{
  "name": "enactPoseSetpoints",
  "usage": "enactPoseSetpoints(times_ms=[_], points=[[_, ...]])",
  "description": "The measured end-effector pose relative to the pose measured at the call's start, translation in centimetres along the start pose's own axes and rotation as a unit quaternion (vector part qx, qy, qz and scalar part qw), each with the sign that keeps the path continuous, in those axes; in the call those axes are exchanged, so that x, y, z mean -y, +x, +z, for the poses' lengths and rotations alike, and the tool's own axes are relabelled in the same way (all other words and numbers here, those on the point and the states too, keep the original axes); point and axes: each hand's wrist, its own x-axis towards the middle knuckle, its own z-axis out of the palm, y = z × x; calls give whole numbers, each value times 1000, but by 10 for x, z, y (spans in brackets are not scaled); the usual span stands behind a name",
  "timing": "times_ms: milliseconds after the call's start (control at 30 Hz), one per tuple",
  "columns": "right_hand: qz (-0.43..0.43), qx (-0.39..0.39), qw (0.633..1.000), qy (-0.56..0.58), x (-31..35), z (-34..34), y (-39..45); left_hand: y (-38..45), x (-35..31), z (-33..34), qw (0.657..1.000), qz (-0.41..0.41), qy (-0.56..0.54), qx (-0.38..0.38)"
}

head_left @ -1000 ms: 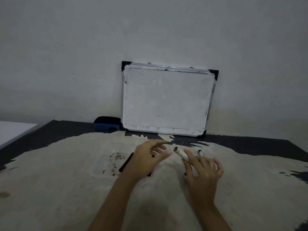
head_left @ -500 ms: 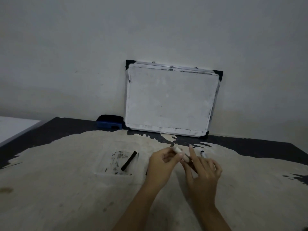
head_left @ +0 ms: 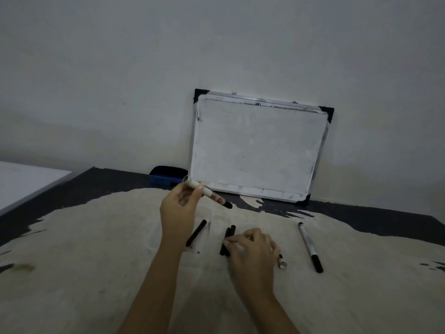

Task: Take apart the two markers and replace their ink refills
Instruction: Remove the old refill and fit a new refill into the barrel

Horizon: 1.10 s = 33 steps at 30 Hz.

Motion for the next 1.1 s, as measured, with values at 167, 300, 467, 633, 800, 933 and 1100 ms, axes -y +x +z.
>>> enactPoseSetpoints(times_ms=[167, 300, 467, 633, 800, 933, 1100], points=[[4, -3, 997, -79, 8, 11, 3, 2, 1, -1, 1000, -5, 0, -15], [-4, -26, 989, -147, 7, 16, 7, 1, 1, 0, 1000, -1, -4, -8], [-22, -25, 988, -151, 6, 19, 5, 1, 2, 1, 1000, 0, -2, -5], [-38, 3, 988, -150, 5, 23, 4, 1, 2, 2, 1000, 4, 5, -4], [-50, 15, 990, -134, 7, 22, 3, 0, 3, 4, 1000, 14, 20, -6], [0, -8, 999, -40, 6, 15, 3, -1, -2, 5, 999, 43, 30, -13], [187, -44, 948, 253, -2, -31, 26, -3, -17, 7, 995, 100, 24, 12]])
